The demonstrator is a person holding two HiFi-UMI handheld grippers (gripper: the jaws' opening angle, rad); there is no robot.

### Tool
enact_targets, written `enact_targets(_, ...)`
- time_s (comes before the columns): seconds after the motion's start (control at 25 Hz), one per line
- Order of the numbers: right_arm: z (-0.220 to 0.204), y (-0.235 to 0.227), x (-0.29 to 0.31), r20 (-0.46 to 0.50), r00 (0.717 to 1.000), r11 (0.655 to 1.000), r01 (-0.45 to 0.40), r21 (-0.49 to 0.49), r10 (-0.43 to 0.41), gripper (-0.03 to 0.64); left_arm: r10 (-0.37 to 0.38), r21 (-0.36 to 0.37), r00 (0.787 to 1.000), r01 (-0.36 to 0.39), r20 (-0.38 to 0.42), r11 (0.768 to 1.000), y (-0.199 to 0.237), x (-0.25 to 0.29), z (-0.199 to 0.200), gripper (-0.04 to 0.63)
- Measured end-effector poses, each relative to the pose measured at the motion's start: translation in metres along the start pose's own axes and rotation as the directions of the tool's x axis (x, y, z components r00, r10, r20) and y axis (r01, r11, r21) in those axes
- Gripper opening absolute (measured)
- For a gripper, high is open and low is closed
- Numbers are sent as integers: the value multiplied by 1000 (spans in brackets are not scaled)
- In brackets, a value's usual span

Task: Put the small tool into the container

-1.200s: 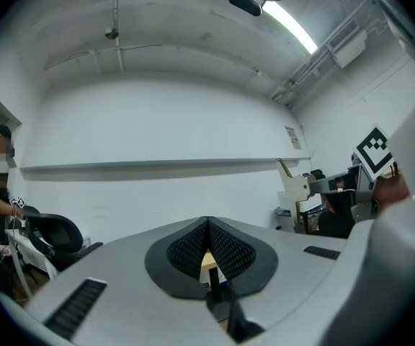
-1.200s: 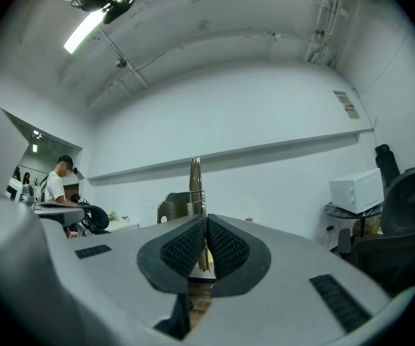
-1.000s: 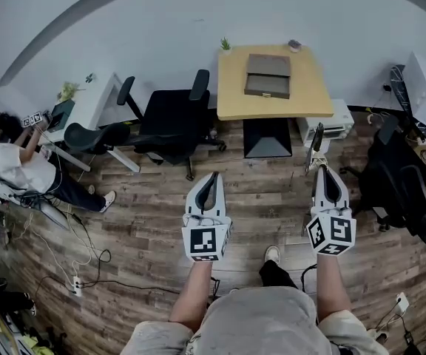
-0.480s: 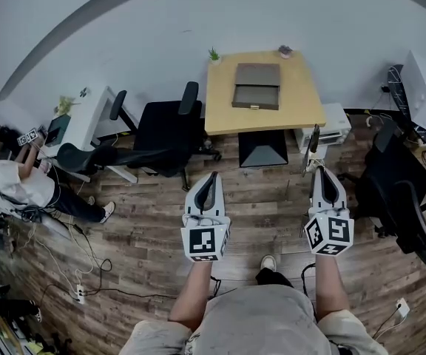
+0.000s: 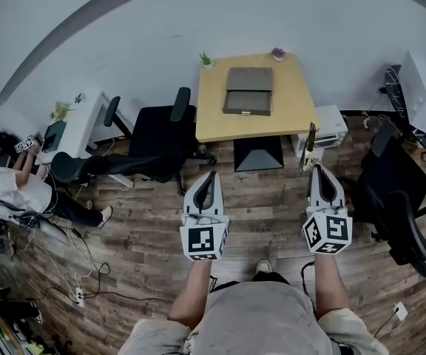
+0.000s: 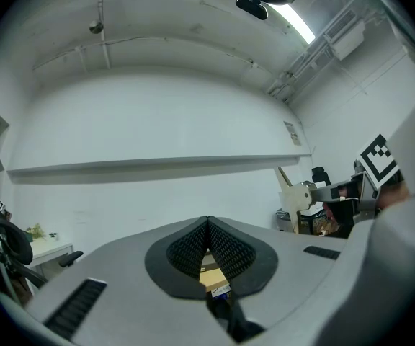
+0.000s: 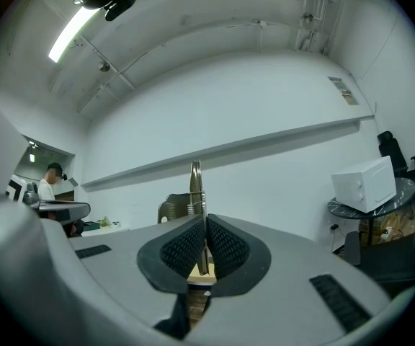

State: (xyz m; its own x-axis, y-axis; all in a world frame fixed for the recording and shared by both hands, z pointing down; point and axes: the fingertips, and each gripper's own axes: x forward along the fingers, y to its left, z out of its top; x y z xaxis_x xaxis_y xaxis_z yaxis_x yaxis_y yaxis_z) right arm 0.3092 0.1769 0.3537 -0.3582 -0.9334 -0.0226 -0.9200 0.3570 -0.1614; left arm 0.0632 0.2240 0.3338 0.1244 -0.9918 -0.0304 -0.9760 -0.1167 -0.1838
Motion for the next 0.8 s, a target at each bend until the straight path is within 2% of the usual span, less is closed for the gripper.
enact_targets(0.36, 3, -14, 16, 1, 1000, 1000, -17, 1, 17, 20, 6, 13, 1000, -6, -4, 1000, -6, 17, 4, 5)
enact_targets(0.8, -5, -9, 26, -8, 1000, 1000, -24, -12, 24, 20, 4, 9, 1000, -4, -2, 1000, -2, 23, -4, 5)
